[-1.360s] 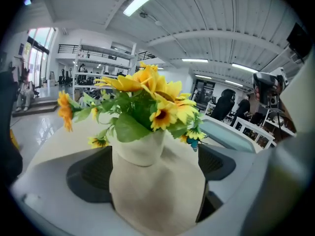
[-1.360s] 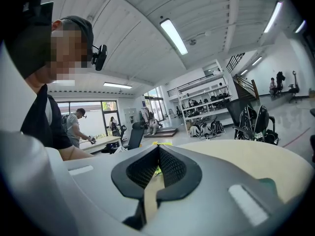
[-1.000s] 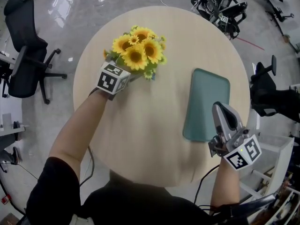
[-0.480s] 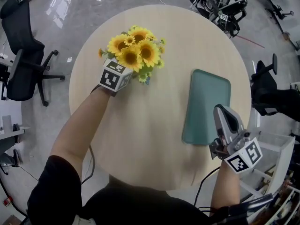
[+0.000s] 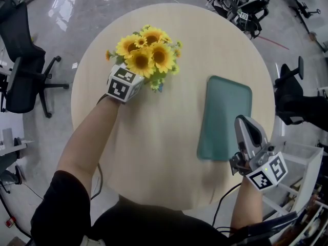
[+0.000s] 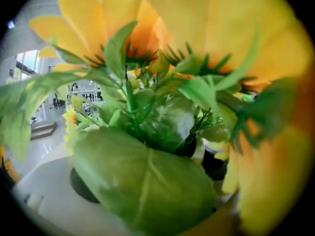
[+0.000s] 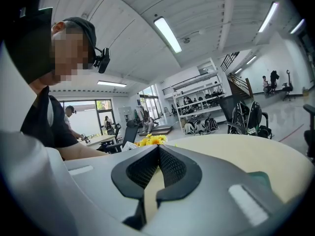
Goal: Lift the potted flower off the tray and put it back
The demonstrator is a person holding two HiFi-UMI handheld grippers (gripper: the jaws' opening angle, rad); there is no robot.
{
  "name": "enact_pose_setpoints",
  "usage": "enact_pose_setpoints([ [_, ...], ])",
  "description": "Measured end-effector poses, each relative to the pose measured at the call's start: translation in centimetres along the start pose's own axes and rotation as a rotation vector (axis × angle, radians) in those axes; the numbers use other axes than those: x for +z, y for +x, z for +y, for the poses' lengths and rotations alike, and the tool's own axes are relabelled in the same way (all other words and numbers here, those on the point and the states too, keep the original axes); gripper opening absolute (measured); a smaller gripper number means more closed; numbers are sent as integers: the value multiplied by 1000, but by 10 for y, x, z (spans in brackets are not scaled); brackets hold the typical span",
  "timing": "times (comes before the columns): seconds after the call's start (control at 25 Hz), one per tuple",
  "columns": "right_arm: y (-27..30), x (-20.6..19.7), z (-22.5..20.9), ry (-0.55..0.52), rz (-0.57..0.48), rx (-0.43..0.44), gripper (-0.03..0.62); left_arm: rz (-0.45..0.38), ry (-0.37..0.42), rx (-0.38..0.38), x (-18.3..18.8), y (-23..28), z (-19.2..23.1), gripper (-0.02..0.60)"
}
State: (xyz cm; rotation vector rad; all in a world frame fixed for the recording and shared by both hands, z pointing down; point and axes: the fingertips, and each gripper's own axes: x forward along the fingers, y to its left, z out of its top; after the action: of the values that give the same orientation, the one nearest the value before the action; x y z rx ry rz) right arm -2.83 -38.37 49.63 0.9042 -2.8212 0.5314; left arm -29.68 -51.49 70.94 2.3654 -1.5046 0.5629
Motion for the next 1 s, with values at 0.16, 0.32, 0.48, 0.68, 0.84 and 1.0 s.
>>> enact_pose_setpoints([
  [0.16,-2,1,-5,3,-1,-5,14,12,15,-14,11,-2,-7,525],
  [0.32,-7,8,-7,5,-8,-10,14,-16,36,-45,30,-3,-19,525],
  [0.48,-15,14,-10,4,-21,-17,14,-37,49,-70,54,-5,-33,525],
  [0.68,-33,23,-11,-1,-41,-33,14,-55,62,-94,81,-9,-54,525],
  [0.84,-51,31,-12,-9,-67,-54,14,-79,80,-117,105,-12,-73,525],
  [1.0,-73,36,-15,-11,-88,-74,14,-88,102,-141,123,-12,-99,525],
])
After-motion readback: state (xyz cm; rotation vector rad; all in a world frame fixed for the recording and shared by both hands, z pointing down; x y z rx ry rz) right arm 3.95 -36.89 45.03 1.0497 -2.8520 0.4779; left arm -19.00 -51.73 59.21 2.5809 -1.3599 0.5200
